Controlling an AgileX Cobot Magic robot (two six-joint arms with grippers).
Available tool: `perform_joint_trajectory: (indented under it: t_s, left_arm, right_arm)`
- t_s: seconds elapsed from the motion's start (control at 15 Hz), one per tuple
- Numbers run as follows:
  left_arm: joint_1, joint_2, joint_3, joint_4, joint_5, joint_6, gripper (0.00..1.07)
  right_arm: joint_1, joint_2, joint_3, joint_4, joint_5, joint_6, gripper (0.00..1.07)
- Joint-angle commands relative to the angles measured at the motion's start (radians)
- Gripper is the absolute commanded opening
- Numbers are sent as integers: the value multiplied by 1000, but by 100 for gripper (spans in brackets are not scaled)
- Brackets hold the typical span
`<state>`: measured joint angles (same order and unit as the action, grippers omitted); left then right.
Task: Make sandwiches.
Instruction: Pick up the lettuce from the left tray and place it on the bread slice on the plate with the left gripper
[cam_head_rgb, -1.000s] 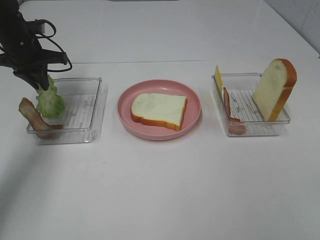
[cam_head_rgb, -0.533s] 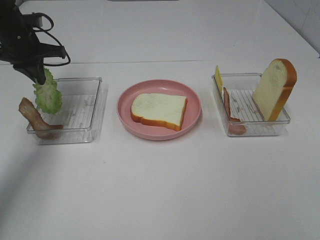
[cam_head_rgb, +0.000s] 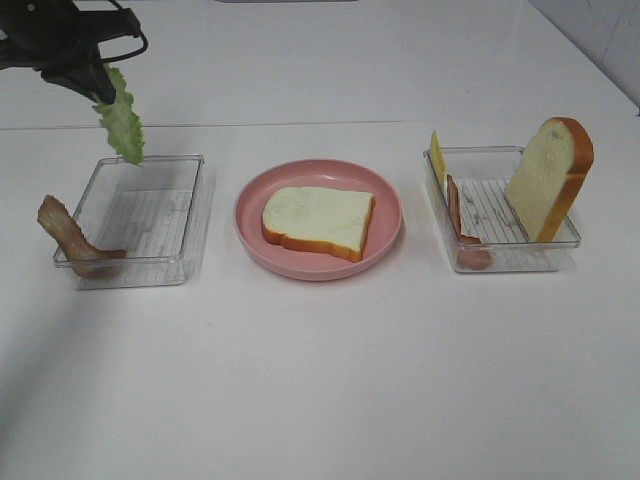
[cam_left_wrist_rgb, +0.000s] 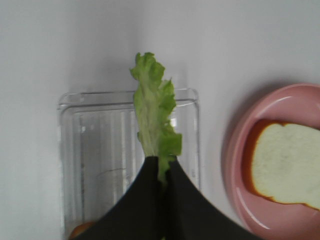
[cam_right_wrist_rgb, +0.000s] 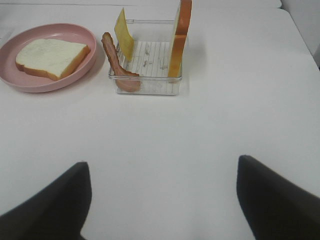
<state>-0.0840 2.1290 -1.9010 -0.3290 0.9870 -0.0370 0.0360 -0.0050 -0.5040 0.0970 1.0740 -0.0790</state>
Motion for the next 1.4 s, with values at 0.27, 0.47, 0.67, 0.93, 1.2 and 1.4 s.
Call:
perform_joint_trajectory:
  t_s: [0.27,0.47,0.67,0.93,1.2,1.4]
  left_arm:
    - [-145,-8,6,-156,-173,43,0]
    - [-245,3,6,-281,-291,43,0]
    - [-316,35,6,-339,-337,43,0]
    - [-387,94,6,-420,-349,43,0]
    - [-413,150,7,-429,-343,44,0]
    - [-413,214,7,-447,-278,48,0]
  right_arm:
    - [-6,-9,2,-3,-13,-2,76]
    - [-6,-9,2,-3,-13,-2,76]
    - [-6,-9,2,-3,-13,-2,76]
    - [-6,-9,2,-3,-13,-2,76]
    - [-6,-9,2,-3,-13,-2,76]
    - [-6,-9,2,-3,-13,-2,76]
